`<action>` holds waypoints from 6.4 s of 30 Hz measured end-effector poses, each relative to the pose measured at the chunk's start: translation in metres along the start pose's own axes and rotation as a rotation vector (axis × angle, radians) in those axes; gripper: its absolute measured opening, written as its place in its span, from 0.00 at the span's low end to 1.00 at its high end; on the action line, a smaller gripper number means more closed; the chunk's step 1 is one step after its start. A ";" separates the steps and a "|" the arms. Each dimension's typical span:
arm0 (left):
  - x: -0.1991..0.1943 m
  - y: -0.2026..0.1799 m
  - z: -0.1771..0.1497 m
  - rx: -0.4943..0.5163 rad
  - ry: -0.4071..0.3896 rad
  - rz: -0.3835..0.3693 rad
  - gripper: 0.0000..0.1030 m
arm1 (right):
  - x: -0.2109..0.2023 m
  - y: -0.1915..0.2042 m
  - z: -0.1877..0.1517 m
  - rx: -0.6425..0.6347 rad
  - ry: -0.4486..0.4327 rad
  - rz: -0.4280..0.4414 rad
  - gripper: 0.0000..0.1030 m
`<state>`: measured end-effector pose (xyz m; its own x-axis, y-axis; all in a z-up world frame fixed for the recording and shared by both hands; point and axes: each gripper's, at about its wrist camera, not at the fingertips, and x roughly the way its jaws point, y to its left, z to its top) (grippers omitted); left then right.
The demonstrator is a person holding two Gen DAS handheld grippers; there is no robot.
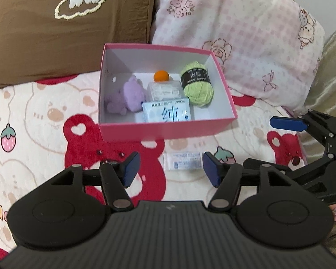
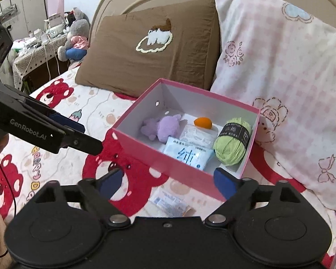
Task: Organize objects
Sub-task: 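Withdraw the left tool from the pink box toward the small white packet, then lower the open left tool around the small white packet on the sheet, then close the left tool on the small white packet, then lift the white packet with the left tool and carry it over the box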
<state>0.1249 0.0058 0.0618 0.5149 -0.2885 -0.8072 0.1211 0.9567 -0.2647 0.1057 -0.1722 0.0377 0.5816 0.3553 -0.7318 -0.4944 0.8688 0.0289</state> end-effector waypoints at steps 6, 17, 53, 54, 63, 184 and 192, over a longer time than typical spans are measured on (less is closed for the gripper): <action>-0.002 0.006 -0.014 -0.028 0.026 -0.020 0.69 | -0.008 0.009 -0.011 -0.004 0.018 -0.019 0.89; -0.001 0.009 -0.028 -0.025 0.053 -0.022 0.81 | -0.015 0.019 -0.020 0.000 0.035 -0.015 0.89; 0.094 0.022 -0.071 0.084 0.070 0.052 0.89 | 0.055 0.013 -0.091 0.034 -0.032 -0.042 0.89; 0.097 0.023 -0.072 0.084 0.063 0.062 0.89 | 0.058 0.017 -0.091 0.007 -0.045 -0.076 0.89; 0.119 0.038 -0.077 0.015 -0.018 -0.002 0.85 | 0.095 0.013 -0.096 -0.036 -0.013 -0.091 0.89; 0.126 0.059 -0.058 -0.108 0.175 -0.220 0.38 | 0.130 0.051 -0.082 0.199 0.028 0.062 0.80; 0.097 0.050 -0.049 -0.110 0.114 -0.236 0.38 | 0.096 0.051 -0.067 0.149 -0.044 0.061 0.74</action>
<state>0.1394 0.0235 -0.0554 0.3839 -0.5111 -0.7690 0.1302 0.8545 -0.5029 0.0935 -0.1171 -0.0767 0.5826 0.4210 -0.6952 -0.4304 0.8854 0.1755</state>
